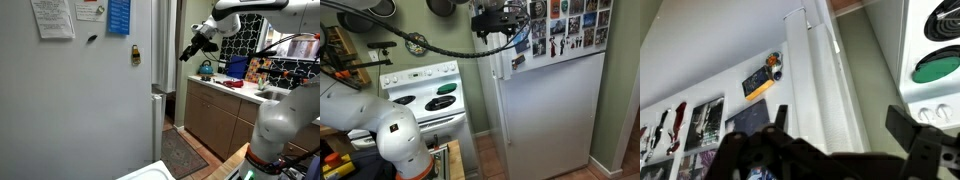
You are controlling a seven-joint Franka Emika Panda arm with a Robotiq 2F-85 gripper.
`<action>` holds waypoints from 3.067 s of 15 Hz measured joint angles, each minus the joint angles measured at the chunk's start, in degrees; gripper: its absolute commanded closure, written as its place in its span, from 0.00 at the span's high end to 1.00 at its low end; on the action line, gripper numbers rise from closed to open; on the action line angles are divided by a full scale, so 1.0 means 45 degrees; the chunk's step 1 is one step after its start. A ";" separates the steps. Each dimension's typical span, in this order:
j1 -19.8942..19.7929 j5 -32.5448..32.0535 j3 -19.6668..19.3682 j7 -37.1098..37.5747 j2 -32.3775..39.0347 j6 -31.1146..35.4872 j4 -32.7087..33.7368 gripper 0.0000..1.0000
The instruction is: Close the fridge door
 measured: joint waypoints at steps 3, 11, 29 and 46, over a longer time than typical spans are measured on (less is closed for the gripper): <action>-0.0004 0.0763 -0.0121 -0.1514 0.0508 -0.0180 0.0410 1.00; -0.0436 0.2080 -0.0154 -0.4237 0.1608 -0.0946 0.1332 1.00; -0.2056 0.6564 0.0339 -0.8613 0.2669 -0.1978 0.1429 1.00; -0.3374 0.8343 0.1692 -0.8612 0.4104 -0.3597 0.1973 1.00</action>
